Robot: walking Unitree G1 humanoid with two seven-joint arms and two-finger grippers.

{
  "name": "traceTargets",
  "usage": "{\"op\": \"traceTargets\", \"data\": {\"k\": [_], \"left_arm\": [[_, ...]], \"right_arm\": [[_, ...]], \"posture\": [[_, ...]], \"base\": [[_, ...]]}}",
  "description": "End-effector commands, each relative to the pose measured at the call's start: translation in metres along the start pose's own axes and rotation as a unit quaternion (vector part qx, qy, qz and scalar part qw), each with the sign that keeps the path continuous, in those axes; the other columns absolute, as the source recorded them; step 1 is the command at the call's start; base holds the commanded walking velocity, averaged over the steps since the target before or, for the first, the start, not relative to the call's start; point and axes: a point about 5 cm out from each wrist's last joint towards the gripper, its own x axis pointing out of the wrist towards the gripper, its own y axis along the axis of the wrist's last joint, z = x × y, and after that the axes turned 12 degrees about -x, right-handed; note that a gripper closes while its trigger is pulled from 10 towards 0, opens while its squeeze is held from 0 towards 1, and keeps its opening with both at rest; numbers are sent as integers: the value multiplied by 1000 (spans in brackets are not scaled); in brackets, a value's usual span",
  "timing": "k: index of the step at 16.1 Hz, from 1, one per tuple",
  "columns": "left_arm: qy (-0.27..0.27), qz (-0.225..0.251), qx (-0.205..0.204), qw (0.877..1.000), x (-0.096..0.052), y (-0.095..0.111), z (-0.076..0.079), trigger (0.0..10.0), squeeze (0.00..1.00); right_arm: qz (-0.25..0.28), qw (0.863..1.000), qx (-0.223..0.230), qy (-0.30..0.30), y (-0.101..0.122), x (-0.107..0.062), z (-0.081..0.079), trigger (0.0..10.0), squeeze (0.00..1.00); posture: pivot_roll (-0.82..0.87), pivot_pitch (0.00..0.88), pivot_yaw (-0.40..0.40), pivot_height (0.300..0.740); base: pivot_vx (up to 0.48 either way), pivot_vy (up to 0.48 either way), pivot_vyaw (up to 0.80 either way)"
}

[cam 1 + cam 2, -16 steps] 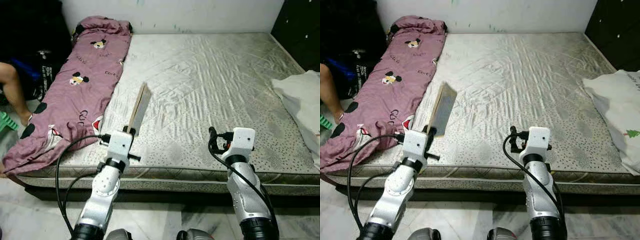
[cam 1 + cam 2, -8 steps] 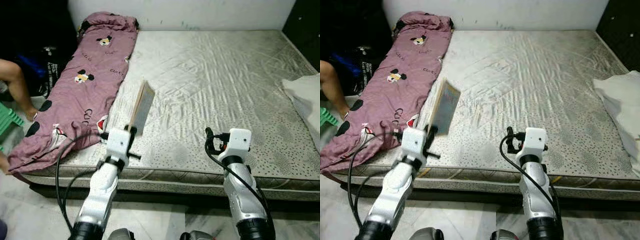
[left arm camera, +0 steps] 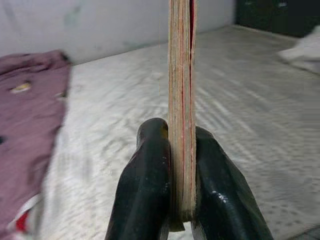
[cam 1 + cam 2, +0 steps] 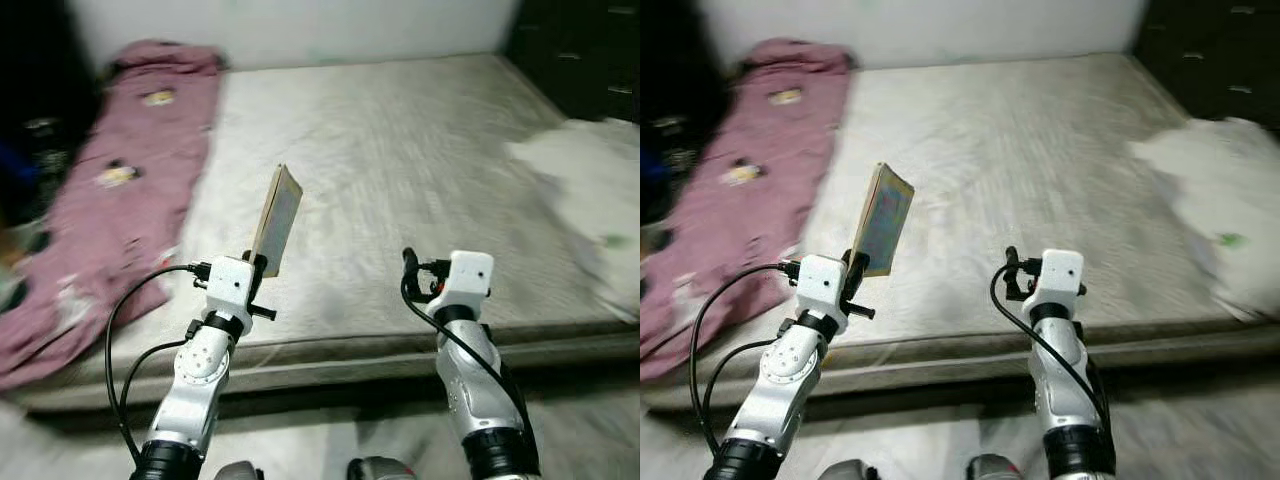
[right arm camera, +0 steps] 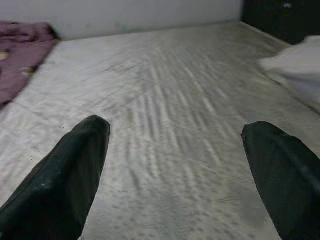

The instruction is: Clean up the room

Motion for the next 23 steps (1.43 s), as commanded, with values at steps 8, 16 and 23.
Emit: {"op": "traceTargets", "data": {"k": [8,16,23], "left_arm": [[10,30,29,999,-2,12,-3,10000,0],[10,27,27,999,-7,12,-2,10000,0],[7,26,25,999,-5,13,-2,10000,0]], "right_arm": [[9,999,-11,35,0,2,-16,10000,0],[5,999,-7,36,-2,-1,-17,10000,0],[4,999,-5,36,-2,1,-18,10000,0]], "posture": [[20,44,30,740],[26,69,22,740],[27,66,22,740]], "base": [[0,0,-172],[0,0,341],[0,-230,0]]}}
